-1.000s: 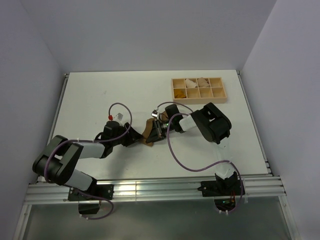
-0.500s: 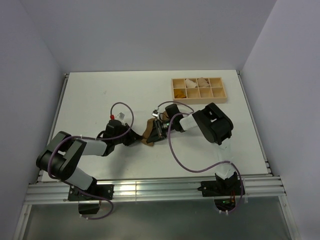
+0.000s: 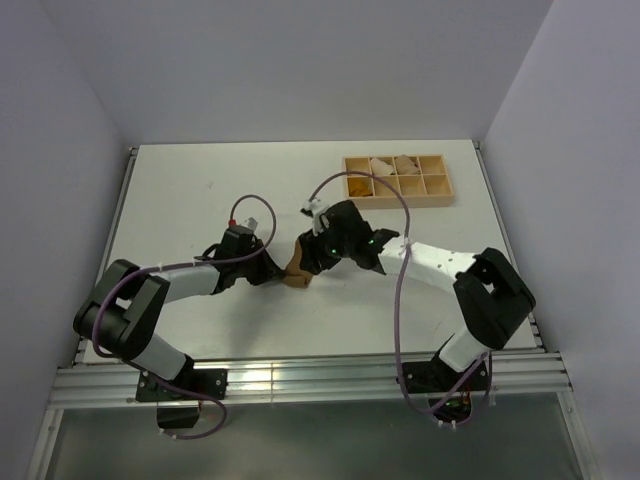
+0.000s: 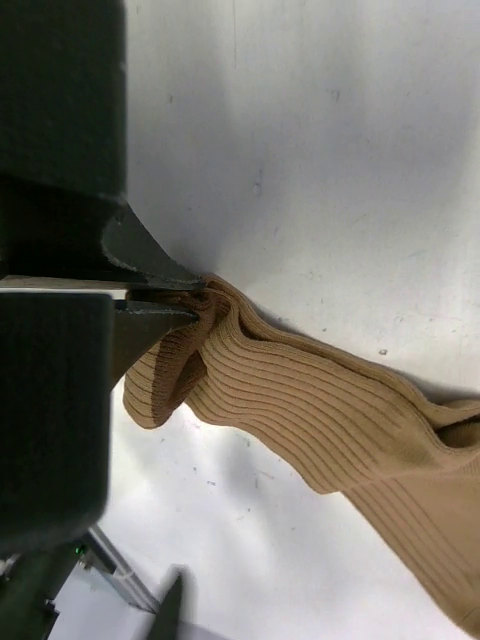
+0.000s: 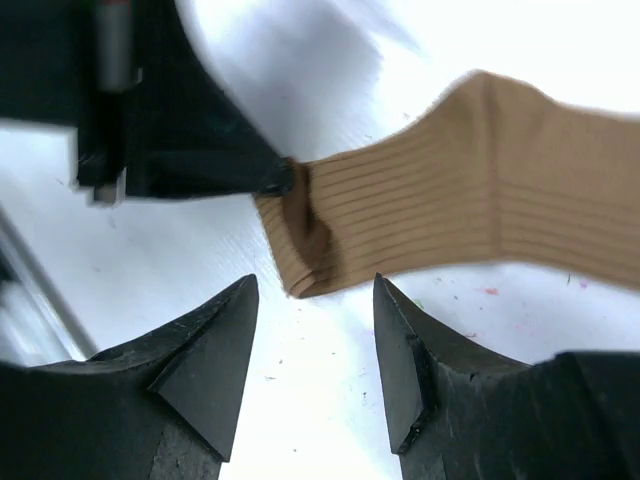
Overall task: Roll the socks
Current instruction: Roll the sock at the center of the board.
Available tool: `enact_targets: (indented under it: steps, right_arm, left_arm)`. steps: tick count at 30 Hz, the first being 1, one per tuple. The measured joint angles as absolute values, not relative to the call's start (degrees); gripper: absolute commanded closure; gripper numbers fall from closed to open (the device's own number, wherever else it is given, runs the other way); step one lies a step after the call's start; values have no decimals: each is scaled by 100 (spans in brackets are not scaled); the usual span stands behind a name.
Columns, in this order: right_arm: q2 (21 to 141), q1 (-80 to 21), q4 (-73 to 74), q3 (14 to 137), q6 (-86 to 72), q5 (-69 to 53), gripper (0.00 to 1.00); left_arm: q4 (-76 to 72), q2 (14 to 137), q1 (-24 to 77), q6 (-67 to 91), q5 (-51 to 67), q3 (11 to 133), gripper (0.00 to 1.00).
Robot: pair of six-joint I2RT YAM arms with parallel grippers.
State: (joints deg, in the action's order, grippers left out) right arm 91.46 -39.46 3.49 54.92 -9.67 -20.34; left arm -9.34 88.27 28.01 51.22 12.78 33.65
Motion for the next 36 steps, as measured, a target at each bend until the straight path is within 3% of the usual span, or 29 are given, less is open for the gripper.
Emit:
enact_targets:
  steps: [6,15,36]
  right_arm:
    - [8921,-5369,322,5325,209,-301,43]
    - [9548,-6267,259,5367,1334,1293,43]
    - [10593,-6827,51,5935,2158,2250,39]
  left_arm:
    - [-329,8827,2801,4888,1157,3662,100]
    - [-69,8825,2801,4762,1114,3774,100]
    - [-27,8825,2827,4617,1114,3802,100]
